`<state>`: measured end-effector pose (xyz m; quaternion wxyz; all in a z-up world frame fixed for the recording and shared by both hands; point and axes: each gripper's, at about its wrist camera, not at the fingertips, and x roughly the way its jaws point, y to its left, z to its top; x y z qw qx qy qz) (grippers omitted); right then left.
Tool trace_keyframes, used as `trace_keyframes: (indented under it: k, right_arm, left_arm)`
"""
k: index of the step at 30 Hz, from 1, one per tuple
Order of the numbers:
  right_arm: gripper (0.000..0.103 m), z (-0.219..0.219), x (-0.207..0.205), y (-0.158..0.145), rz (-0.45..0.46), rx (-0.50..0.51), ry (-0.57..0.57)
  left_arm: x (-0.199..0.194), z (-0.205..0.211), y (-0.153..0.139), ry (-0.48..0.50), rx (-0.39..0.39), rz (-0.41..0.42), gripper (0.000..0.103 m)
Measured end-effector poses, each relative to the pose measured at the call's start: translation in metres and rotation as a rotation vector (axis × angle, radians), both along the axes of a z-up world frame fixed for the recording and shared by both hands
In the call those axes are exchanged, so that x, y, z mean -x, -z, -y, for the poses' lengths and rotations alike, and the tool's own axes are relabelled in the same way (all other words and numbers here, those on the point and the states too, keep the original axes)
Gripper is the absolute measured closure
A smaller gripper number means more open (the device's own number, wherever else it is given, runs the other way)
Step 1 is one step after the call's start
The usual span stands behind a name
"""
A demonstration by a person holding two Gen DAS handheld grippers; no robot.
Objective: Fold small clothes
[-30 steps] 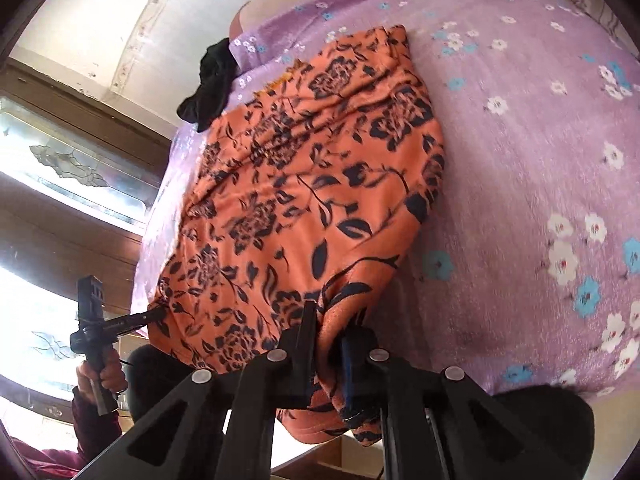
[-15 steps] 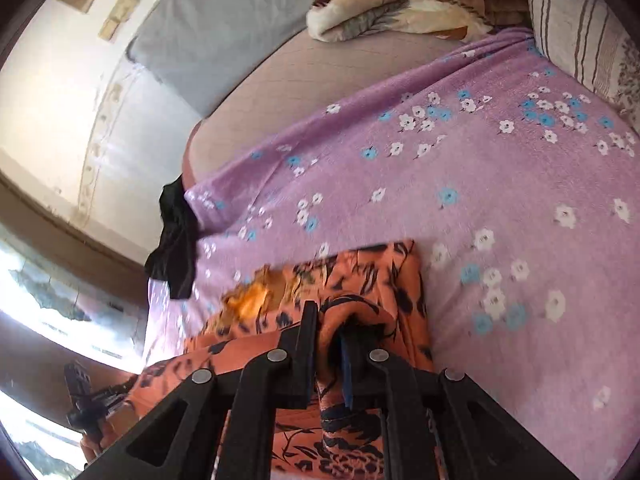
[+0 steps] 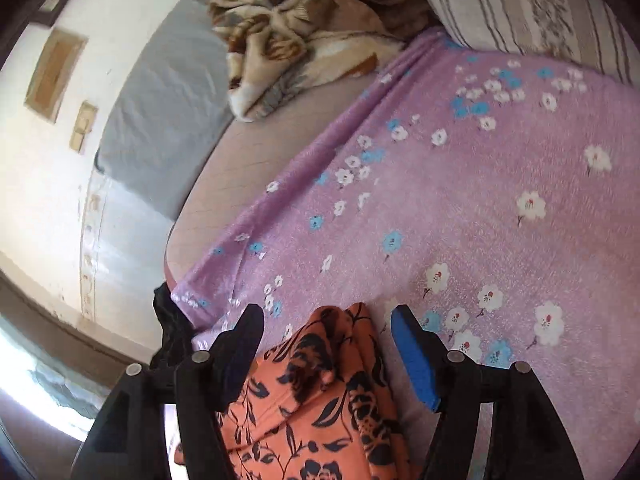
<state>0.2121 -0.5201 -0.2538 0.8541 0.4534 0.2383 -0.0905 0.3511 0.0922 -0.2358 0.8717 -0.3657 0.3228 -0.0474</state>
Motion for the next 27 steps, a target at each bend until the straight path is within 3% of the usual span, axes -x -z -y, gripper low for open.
trace_keyframes:
  k: [3,6,10,13,15,18,21,24,27]
  right_arm:
    - [0.033,-0.05,0.0,-0.027,-0.075,0.19,-0.151]
    - [0.033,-0.112,-0.007,-0.033,-0.132,0.312,-0.319]
    - [0.035,-0.179,-0.026,-0.007,-0.254,0.353,-0.468]
    - [0.035,-0.21,-0.052,0.018,-0.343,0.418,-0.523]
    - [0.035,-0.219,-0.078,0.033,-0.415,0.461,-0.518]
    - [0.035,-0.218,-0.121,0.038,-0.433,0.551,-0.466]
    - [0.034,-0.205,-0.161,0.029,-0.393,0.554,-0.389]
    - [0.035,-0.184,-0.182,0.015,-0.329,0.493,-0.266]
    - [0.034,-0.191,-0.18,-0.005,-0.266,0.455,-0.265]
  left_arm:
    - [0.027,0.036,-0.004,0.105,-0.158,-0.094,0.027]
    - [0.048,0.083,0.021,0.269,-0.243,-0.185,0.027]
    - [0.051,0.11,0.069,0.344,-0.315,-0.326,0.027]
    - [0.043,0.105,0.075,0.33,-0.324,-0.34,0.027]
    - [0.037,0.104,0.075,0.352,-0.327,-0.361,0.026]
    - [0.031,0.101,0.077,0.38,-0.311,-0.367,0.024]
    - [0.02,0.1,0.08,0.387,-0.287,-0.366,0.022]
    - [0.018,0.097,0.079,0.382,-0.267,-0.37,0.022]
    - [0.02,0.096,0.079,0.378,-0.246,-0.377,0.022]
